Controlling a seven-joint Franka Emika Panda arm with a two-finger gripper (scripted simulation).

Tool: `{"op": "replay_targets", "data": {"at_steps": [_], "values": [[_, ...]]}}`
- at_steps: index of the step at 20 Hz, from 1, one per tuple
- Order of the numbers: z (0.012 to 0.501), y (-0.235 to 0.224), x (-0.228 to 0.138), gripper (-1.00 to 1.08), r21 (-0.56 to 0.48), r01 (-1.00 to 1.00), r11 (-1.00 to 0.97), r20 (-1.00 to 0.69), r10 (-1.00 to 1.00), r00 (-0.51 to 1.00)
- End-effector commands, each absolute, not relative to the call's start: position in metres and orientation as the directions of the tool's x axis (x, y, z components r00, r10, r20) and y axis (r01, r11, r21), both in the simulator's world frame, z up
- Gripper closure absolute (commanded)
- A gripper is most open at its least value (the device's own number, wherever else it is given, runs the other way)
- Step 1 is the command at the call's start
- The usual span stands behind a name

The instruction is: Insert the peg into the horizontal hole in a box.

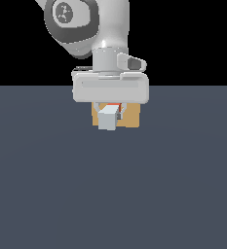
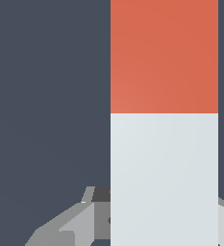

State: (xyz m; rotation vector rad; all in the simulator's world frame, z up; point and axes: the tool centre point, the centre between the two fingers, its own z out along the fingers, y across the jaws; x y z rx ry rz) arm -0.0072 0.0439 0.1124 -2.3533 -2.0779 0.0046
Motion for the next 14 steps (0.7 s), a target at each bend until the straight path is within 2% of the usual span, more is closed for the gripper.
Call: {"op": "replay_targets", "data": {"at_steps": [1, 7, 14], "values": [[0.122, 0.063, -0.009, 1.08, 0.0, 0.991, -0.131, 0.0, 0.991, 0.131], [0.134, 0.092, -0.013, 1.08, 0.0, 0.99, -0.139, 0.0, 0.99, 0.139], [0.137, 0.099, -0.012, 1.08, 0.0, 0.99, -0.141, 0.0, 0.99, 0.141]]}}
